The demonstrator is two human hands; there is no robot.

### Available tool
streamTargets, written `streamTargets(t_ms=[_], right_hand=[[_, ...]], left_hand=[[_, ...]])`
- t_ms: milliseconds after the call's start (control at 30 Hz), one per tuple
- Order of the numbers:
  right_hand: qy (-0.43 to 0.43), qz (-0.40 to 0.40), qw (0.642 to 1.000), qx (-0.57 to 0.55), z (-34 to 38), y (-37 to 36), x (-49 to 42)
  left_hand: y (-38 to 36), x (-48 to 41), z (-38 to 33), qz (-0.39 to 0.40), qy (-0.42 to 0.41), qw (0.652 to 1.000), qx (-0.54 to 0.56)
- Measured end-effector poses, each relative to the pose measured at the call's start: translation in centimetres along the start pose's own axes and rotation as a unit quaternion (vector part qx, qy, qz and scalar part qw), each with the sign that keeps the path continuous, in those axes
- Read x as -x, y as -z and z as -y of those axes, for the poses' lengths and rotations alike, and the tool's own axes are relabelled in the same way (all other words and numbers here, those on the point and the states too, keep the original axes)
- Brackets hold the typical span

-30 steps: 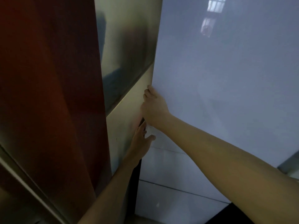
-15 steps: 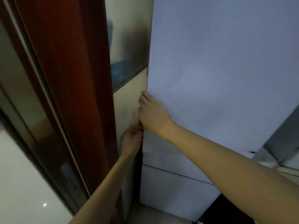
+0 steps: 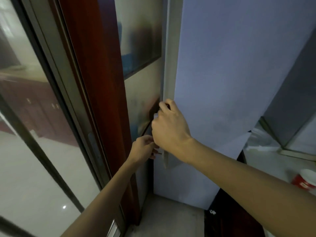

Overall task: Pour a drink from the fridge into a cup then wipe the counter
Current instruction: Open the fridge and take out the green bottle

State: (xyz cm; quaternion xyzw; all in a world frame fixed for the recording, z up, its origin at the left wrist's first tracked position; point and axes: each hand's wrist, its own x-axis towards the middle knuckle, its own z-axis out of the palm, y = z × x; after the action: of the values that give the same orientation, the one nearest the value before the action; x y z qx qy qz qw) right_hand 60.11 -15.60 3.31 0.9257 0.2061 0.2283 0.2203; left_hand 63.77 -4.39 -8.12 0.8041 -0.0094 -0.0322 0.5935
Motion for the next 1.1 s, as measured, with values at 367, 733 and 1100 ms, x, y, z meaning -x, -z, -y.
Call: streamTargets(t_ms=[367, 733, 1100], right_hand=[[-0.062, 0.075, 0.989, -0.107, 0.4, 0.1, 9.9], [-0.241, 0.183, 0.947, -0.107, -1.8, -2.0, 12.8], [-0.347, 0.219, 0.909, -0.068, -5.4, -1.4, 16.5]], left_hand=[[-1.2, 0.9, -2.0, 0.112, -0.120, 0.961, -0.224], [-4.4, 0.1, -4.7, 0.314, -0.191, 0.837, -0.406], [-7.7, 0.2, -8.3, 0.369, -0.278, 0.779, -0.424]])
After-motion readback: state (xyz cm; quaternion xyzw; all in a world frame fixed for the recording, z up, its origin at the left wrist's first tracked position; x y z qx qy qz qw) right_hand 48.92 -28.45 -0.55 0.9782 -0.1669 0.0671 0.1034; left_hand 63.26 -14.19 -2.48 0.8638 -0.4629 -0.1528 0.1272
